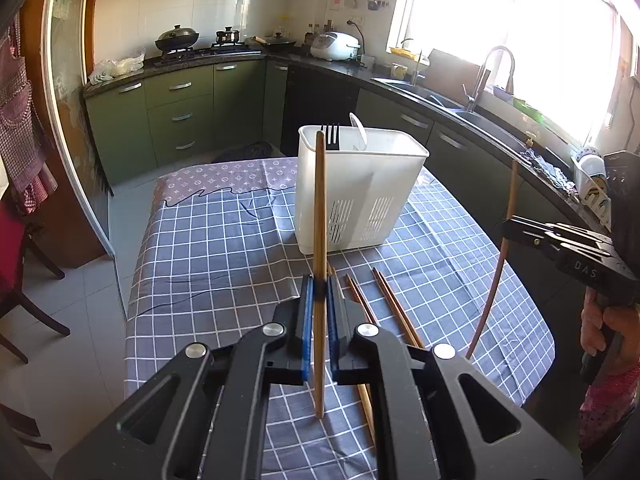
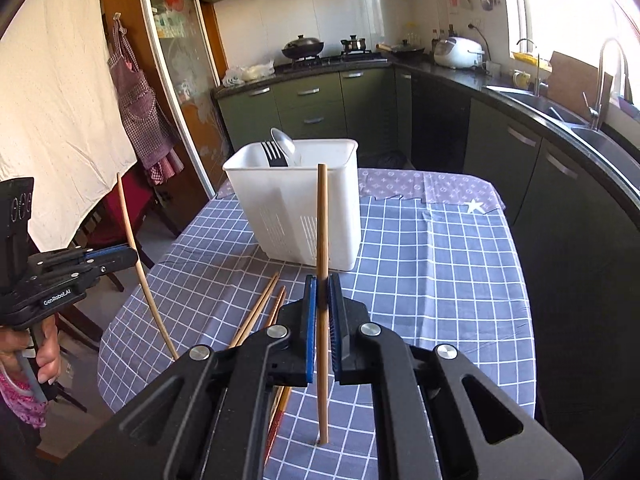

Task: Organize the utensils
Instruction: 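Lift the chopstick upright with the left gripper and drop it into the holder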

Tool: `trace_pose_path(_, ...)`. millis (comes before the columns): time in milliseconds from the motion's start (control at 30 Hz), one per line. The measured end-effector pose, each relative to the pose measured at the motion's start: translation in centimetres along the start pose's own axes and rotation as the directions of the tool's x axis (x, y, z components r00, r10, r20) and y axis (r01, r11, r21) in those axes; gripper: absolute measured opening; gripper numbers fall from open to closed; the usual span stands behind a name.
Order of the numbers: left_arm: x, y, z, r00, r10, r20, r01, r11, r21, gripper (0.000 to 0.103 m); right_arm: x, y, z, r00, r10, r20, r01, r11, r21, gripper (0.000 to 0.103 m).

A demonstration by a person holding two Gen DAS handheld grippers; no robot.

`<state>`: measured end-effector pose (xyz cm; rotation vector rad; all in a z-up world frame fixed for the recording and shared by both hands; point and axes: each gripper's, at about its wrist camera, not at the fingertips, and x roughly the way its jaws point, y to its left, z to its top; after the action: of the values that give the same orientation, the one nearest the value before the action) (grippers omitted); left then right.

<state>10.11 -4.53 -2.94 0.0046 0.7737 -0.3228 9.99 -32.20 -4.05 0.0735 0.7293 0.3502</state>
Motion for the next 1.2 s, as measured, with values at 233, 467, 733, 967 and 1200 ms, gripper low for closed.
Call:
trace_pose_path(233, -0.8, -0.4, 0.5, 1.0, 0.003, 0.026, -0.003, 1.0, 0.009, 0.007, -2.5, -0.1, -0.2, 0.999, -0.004, 0.042, 0.004, 1.0, -0.008, 0.007)
trace_pose_path(467, -0.9, -0.9, 1.1, 0.999, -0.001, 0.038, 0.0, 1.0, 0.027, 0.007, -2.4, 0.0, -0.3, 0.999, -0.002, 0.041, 0.003, 1.0, -0.021, 0.007)
trace_pose_path(733, -1.5, -1.6, 2.9, 0.999, -0.024, 0.047, 0.021, 0.998, 0.053, 0.007, -2.2, -0.2, -0.3, 0.999, 0.0, 0.039, 0.001, 1.0, -0.021, 0.007)
trace_pose_path(967, -3.2, -2.7, 6.3, 0.996, -0.053, 0.074, 0.047, 0.996, 0.08, 0.007, -2.2, -0.1, -0.3, 0.999, 0.004, 0.038, -0.003, 1.0, -0.025, 0.007)
trace_pose_path(1200, -6.1, -4.5, 11.8, 0.975, -0.026, 0.222, -0.003, 0.991, 0.132, 0.007, -1.8, -0.4, -0.4, 0.999, 0.014, 0.03, -0.014, 1.0, -0.024, 0.007)
